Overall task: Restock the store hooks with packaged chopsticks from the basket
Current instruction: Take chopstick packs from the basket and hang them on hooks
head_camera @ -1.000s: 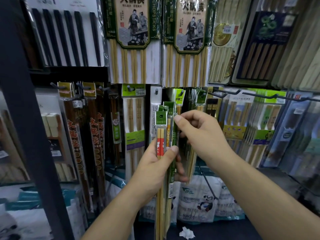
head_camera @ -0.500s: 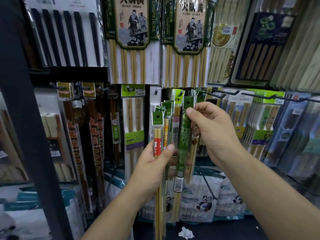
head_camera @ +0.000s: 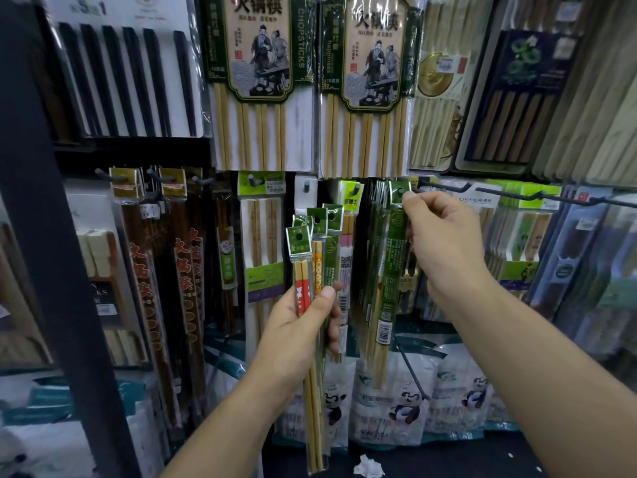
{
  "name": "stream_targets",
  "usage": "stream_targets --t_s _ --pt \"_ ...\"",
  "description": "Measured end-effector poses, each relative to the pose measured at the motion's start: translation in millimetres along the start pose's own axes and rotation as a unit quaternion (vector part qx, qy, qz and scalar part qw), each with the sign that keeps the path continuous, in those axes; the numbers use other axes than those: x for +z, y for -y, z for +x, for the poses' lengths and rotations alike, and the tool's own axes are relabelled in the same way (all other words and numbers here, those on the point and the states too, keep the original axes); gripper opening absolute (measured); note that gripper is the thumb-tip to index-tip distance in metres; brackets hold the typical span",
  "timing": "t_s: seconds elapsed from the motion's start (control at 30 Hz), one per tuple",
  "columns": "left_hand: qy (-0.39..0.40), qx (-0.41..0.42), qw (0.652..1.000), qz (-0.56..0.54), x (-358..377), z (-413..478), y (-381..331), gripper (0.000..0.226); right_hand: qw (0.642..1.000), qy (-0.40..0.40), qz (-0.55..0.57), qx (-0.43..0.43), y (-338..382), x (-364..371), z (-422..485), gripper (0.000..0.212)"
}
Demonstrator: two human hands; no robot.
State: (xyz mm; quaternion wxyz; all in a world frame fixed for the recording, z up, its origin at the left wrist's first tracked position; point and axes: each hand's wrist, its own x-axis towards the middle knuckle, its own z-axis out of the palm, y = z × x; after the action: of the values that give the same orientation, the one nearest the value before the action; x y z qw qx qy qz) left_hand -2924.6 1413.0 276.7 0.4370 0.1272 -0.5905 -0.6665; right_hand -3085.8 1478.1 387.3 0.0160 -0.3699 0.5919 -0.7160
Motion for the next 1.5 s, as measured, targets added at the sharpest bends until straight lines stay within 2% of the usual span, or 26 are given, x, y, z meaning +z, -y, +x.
stream_targets --t_s 0.2,0.37,0.6,0.7,0.8,0.93,1.03,1.17,1.5 --pt "-0.008 -0.007 1.0 0.011 -1 0 -1 0.021 1.0 -0.016 -0.013 -0.005 -10 4 6 0.029" --pt "0.001 0.0 0.998 0.063 -2 -1 -3 0.019 0.998 -0.028 -0.054 -0.026 -21 7 10 0.03" --pt "-0.009 0.005 0.999 0.041 1 -2 -6 0.011 0.994 -0.049 -0.075 -0.067 -20 6 -8 0.024" --pt "-0.01 0.001 0.998 0.054 1 -2 -6 0.009 0.995 0.022 -0.04 -0.085 -13 8 -30 0.027" --pt "0.0 -0.003 0.998 0.067 1 -2 -5 0.011 0.99 0.099 -0.031 -0.094 -6 11 -44 0.019" --pt "0.003 0.006 0.999 0.054 4 -3 -1 0.008 0.989 0.118 -0.037 -0.077 -2 12 -46 0.017" --pt "0.004 -0.002 1.0 0.012 5 -3 -3 0.018 0.995 0.085 0.018 -0.045 1 8 -37 0.021" --pt "-0.014 0.007 0.999 0.041 2 -2 -1 0.023 0.998 0.018 0.057 -0.006 3 -2 -17 0.025" --pt "0.052 -0.021 0.998 0.031 7 -2 -3 0.022 0.998 -0.05 0.019 -0.024 -9 -28 4 0.02"
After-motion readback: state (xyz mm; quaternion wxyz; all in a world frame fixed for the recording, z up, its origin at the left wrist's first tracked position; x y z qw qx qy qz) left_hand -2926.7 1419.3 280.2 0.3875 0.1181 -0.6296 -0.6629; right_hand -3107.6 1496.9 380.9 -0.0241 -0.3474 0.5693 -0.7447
